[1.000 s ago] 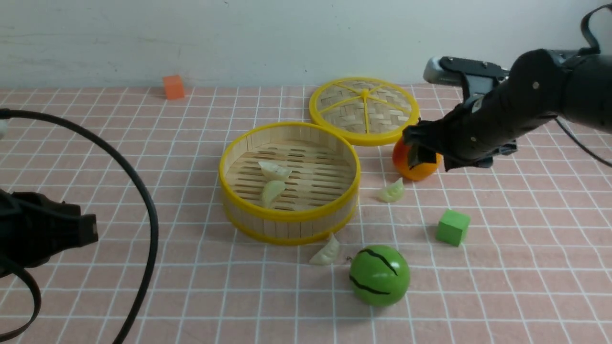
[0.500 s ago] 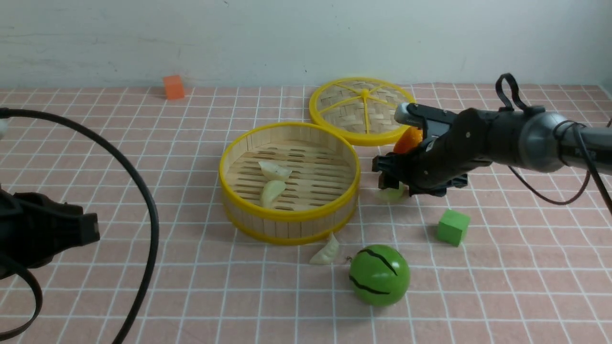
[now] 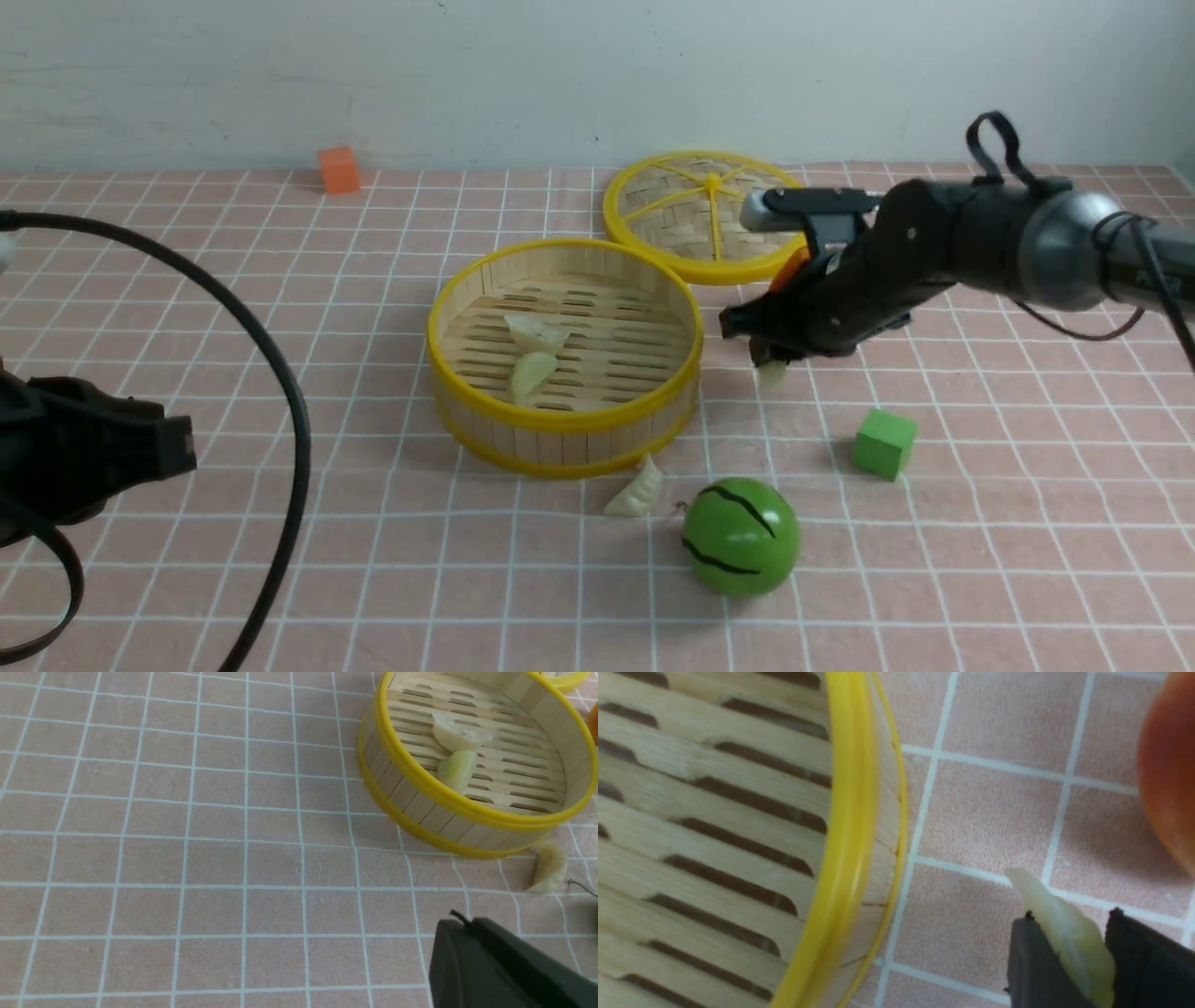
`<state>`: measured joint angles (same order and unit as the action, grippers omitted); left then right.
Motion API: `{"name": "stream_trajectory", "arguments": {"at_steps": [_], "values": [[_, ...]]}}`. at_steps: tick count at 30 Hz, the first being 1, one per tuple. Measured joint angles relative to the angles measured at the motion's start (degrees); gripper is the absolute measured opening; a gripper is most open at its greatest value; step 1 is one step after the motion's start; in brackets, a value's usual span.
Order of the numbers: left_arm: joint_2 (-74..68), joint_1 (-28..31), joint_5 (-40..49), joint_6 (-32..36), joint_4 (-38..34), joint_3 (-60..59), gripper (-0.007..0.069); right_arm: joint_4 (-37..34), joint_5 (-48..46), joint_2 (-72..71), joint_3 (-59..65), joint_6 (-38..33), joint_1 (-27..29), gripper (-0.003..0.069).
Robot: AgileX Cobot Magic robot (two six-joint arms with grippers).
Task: Put the dumplings into the steamer on the table with the pink tablecloth.
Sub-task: 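Place the dumpling in the bamboo steamer basket with the right gripper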
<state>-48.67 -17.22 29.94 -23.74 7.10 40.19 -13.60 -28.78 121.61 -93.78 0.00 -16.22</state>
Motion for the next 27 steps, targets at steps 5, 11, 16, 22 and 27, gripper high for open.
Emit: {"name": "stream_trajectory", "arguments": {"at_steps": [5, 11, 16, 22, 27], "values": [[0.0, 0.0, 0.0, 0.0, -0.1, 0.0, 0.0008, -3.4, 1.4, -4.5, -4.8, -2.7, -2.0, 0.0197], [0.0, 0.0, 0.0, 0.0, -0.1, 0.0, 0.0014, -5.6, 10.2, -0.9, -6.0, -10.5, -8.3, 0.0197], [0.0, 0.0, 0.0, 0.0, -0.1, 0.0, 0.0017, -5.7, 14.2, 7.4, -6.0, -11.5, -9.9, 0.0211], [-0.1, 0.0, -0.1, 0.0, -0.1, 0.0, 0.0019, -5.8, 15.4, 7.4, -6.1, -12.0, -9.9, 0.0458], [-0.1, 0.0, 0.0, 0.0, -0.1, 0.0, 0.0021, -5.1, 11.2, 1.3, -6.0, -12.0, -9.7, 0.0627]]}}
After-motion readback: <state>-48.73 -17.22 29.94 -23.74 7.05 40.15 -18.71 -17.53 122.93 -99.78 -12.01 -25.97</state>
